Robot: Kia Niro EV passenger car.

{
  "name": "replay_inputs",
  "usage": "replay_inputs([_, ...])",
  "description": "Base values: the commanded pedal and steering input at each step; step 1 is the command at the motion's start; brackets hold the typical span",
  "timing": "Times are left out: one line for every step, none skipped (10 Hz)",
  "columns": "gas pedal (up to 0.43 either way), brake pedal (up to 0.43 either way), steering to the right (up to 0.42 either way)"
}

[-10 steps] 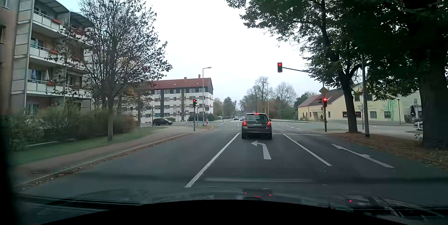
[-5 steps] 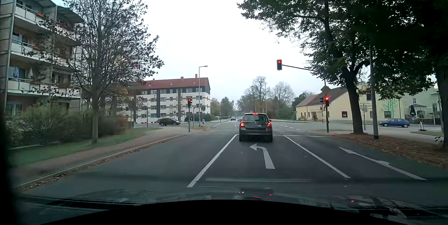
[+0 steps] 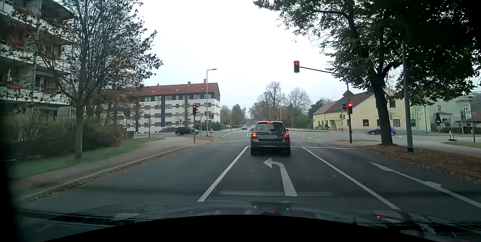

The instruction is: Follow the waypoints while adhering to traffic rules and regulations

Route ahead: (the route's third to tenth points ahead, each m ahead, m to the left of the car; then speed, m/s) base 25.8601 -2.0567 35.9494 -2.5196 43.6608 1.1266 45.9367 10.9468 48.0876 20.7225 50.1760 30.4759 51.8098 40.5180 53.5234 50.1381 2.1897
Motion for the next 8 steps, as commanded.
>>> replay_inputs([0.000, 0.012, 0.111])
replay_inputs([0.000, 0.043, 0.111])
replay_inputs([0.000, 0.067, 0.111])
replay_inputs([0.000, 0.073, 0.111])
replay_inputs([0.000, 0.085, 0.111])
replay_inputs([0.000, 0.104, 0.111])
replay_inputs([0.000, 0.122, 0.111])
replay_inputs([0.000, 0.134, 0.108])
